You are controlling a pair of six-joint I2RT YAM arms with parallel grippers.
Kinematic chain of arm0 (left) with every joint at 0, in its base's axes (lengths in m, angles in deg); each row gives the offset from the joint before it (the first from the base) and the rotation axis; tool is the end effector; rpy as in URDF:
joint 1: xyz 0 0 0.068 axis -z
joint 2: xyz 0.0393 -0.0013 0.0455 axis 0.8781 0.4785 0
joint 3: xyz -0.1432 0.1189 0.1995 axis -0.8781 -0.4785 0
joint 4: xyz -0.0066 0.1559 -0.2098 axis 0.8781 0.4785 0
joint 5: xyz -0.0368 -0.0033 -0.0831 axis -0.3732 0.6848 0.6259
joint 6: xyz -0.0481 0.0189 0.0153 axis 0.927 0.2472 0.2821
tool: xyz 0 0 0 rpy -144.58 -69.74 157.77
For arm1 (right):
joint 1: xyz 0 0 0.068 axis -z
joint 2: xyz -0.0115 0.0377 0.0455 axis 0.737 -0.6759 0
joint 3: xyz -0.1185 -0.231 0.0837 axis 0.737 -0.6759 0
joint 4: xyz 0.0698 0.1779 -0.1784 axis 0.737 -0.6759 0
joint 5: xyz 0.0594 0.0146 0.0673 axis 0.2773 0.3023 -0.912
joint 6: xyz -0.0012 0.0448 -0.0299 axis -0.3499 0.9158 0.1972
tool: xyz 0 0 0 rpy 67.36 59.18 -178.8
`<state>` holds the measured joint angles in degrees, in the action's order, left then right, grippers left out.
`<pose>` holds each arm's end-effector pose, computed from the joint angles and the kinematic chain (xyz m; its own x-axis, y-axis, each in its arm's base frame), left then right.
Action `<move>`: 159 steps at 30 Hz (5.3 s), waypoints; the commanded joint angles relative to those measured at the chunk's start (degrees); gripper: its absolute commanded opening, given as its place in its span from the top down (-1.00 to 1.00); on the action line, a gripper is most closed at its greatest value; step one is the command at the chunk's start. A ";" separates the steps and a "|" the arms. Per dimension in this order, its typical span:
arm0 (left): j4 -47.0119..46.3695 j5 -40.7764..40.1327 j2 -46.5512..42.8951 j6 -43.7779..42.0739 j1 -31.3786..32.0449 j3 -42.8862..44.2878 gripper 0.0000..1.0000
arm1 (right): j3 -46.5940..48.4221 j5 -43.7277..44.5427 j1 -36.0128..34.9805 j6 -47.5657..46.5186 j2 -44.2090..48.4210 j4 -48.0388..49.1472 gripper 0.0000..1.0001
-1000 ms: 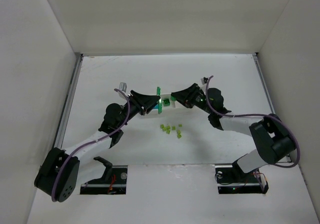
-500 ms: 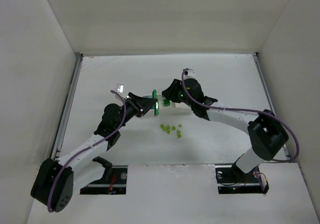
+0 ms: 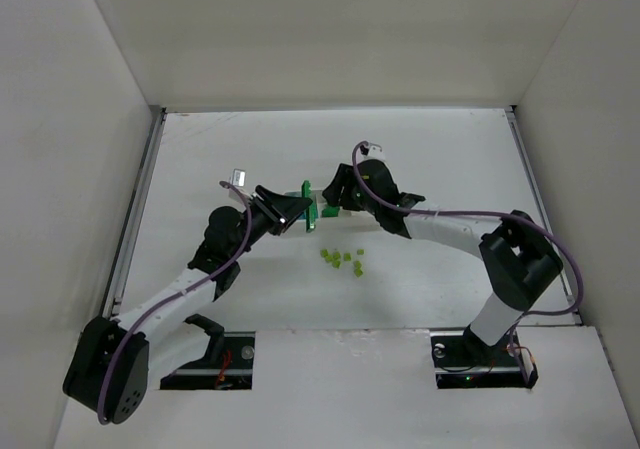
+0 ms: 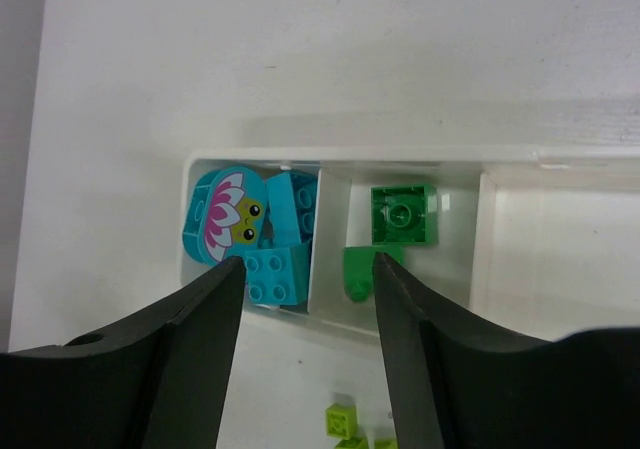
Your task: Sort the legos into containers by color
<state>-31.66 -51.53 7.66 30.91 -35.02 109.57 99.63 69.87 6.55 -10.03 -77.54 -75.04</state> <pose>0.1896 -0.1060 0.2497 -0.6115 -0.6858 -0.3946 0.3268 0.2353 -0.9153 0.2874 0.2422 0.2253 -0.6319 0.2991 -0.7150 -0.1831 0.8388 0.5127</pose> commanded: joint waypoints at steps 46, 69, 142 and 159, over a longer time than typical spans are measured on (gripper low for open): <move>-19.89 -3.46 7.34 14.32 5.47 1.97 0.65 | -23.03 -28.99 -2.01 28.74 19.13 46.43 -0.47; -16.82 -2.05 5.67 12.22 5.47 0.39 0.66 | -28.57 -27.32 5.11 29.01 28.52 44.78 0.27; 27.64 -15.32 21.66 -28.38 12.23 27.79 0.67 | -22.15 7.31 6.60 0.00 33.27 0.82 0.41; 47.25 -13.12 36.16 -36.56 13.29 44.41 0.61 | -26.19 3.62 7.14 0.27 37.32 4.34 0.28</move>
<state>11.95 -65.06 42.87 -2.31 -21.86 150.38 73.93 74.57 13.65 -10.00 -41.80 -74.78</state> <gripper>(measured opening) 0.333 0.355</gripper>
